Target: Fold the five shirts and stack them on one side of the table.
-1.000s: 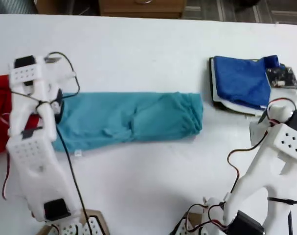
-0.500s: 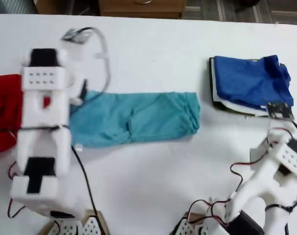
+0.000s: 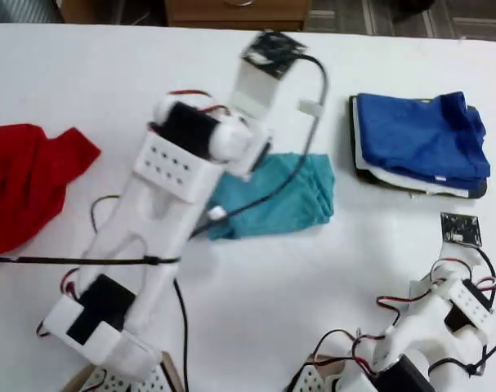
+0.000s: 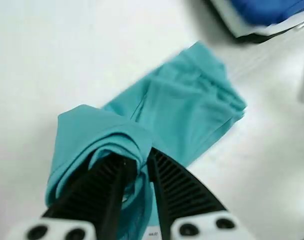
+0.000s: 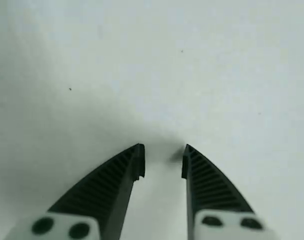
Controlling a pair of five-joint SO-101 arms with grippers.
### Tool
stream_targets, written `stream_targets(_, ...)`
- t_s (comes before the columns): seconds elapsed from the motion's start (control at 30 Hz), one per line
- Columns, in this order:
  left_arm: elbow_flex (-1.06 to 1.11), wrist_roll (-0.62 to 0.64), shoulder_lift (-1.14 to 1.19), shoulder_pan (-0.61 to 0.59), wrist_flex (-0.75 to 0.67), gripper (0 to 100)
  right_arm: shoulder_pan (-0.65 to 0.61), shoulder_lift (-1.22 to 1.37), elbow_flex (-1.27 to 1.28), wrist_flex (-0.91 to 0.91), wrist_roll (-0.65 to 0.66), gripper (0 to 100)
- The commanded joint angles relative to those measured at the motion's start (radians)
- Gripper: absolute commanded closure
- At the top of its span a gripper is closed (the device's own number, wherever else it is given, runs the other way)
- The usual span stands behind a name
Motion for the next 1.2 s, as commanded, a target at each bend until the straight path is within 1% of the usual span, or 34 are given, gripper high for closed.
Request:
stream_targets(0.0, -0.036, 0.011, 0.091, 0.048, -0.058, 97, 0.012, -0.047, 0.012, -0.033, -0.023, 87.2)
stream_targets(0.23, -0.067, 0.011, 0.311, 0.054, -0.166, 97, 0.005, -0.048, 0.02, -0.036, -0.025, 87.2)
stream_targets(0.4, -0.217, 0.011, 0.434, 0.052, -0.155, 97, 0.005, -0.045, 0.02, -0.036, -0.025, 87.2)
stream_targets(0.5, -0.314, 0.011, 0.514, 0.058, -0.114, 97, 0.005, -0.045, 0.02, -0.035, -0.025, 87.2)
stream_targets(0.57, -0.383, 0.011, 0.565, 0.069, -0.064, 93, 0.005, -0.045, 0.02, -0.033, -0.025, 87.2)
stream_targets(0.67, -0.506, 0.011, 0.621, 0.072, 0.029, 80, 0.004, -0.044, 0.02, -0.033, -0.023, 87.2)
stream_targets(0.7, -0.555, 0.011, 0.632, 0.068, 0.058, 77, 0.004, -0.044, 0.02, -0.033, -0.021, 87.2)
stream_targets(0.73, -0.607, 0.011, 0.64, 0.064, 0.086, 77, 0.004, -0.044, 0.02, -0.033, -0.021, 87.2)
stream_targets(0.87, -0.817, -0.044, 0.64, 0.037, 0.203, 80, 0.004, -0.044, 0.02, -0.031, -0.021, 87.2)
stream_targets(0.93, -0.888, -0.072, 0.641, 0.014, 0.25, 81, 0.004, -0.044, 0.02, -0.031, -0.021, 87.2)
stream_targets(1.0, -0.881, -0.075, 0.643, -0.034, 0.25, 86, 0.004, -0.042, 0.02, -0.031, -0.02, 87.2)
stream_targets(1.07, -0.84, -0.066, 0.655, -0.075, 0.249, 98, 0.004, -0.042, 0.02, -0.031, -0.018, 87.2)
stream_targets(1.13, -0.762, -0.063, 0.68, -0.1, 0.239, 96, 0.004, -0.042, 0.02, -0.031, -0.018, 87.2)
stream_targets(1.17, -0.728, -0.063, 0.697, -0.109, 0.233, 98, 0.004, -0.042, 0.02, -0.031, -0.018, 87.2)
